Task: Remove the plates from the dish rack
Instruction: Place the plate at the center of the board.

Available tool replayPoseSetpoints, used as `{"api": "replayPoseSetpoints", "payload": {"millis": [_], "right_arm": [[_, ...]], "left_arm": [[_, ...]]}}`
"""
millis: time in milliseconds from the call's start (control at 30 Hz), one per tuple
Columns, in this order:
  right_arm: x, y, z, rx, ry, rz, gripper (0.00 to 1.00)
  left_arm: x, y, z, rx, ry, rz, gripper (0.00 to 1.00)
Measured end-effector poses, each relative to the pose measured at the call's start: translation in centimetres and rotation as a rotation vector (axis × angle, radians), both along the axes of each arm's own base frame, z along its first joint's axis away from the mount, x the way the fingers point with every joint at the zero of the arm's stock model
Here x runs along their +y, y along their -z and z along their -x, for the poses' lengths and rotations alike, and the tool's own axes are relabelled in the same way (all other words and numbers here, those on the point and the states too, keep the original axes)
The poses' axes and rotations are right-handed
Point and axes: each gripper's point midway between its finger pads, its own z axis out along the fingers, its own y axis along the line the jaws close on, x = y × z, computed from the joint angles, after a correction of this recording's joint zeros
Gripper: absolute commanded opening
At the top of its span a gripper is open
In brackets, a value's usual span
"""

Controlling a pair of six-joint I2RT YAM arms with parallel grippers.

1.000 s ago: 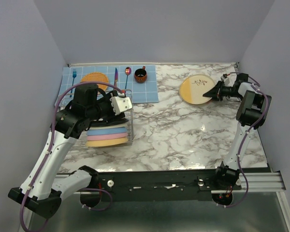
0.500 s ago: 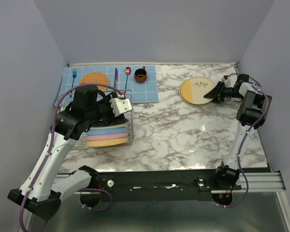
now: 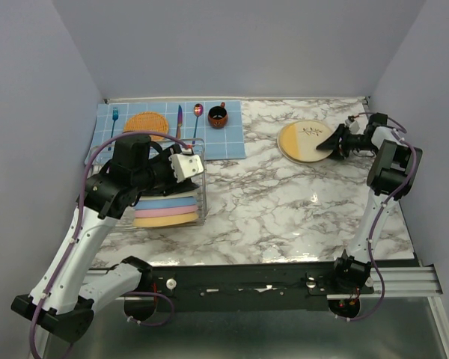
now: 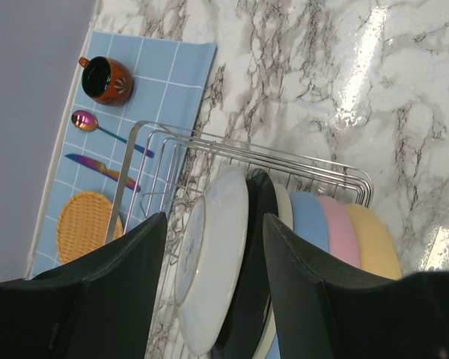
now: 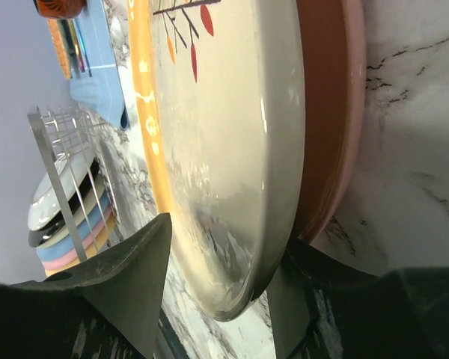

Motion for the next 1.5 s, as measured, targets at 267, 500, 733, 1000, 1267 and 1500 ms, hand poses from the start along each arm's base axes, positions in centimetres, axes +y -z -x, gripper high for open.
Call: {"api": "replayPoseSetpoints", "payload": {"millis": [267,500,733,1000,1267,1500], "right_arm": [[-1.1,-1.0,0.3,-0.005,0.013,0.114,0.60],[-2.2,-2.5,0.6,-0.024,0.013,0.222,0.60],[-2.4,-3.1,0.5,-0.039,-0.003,0.281,0.60],[-1.2,-2.8,0.6,-0.035,-0.034,0.298,0.60],[1.3,-7.2,2.6,-0.171,-0.147,0.470,0.87],[9.6,-19.0,7.0,-0.592,-0.343,0.662,0.90]], "left_arm": [[0.1,0.2,0.2,0.002,0.000,-0.001,0.62],[0.2,0.2,0.4,-0.002,0.001,0.001,0.62],[0.2,0.3,0.5,-0.003,0.001,0.001,0.62],[0.3,0.4,0.7,-0.004,0.001,0.001,0.61],[1.0,1.1,0.7,-0.029,-0.027,-0.012,0.70],[3.5,4.2,-0.4,-0.078,-0.061,-0.188,0.81]]}}
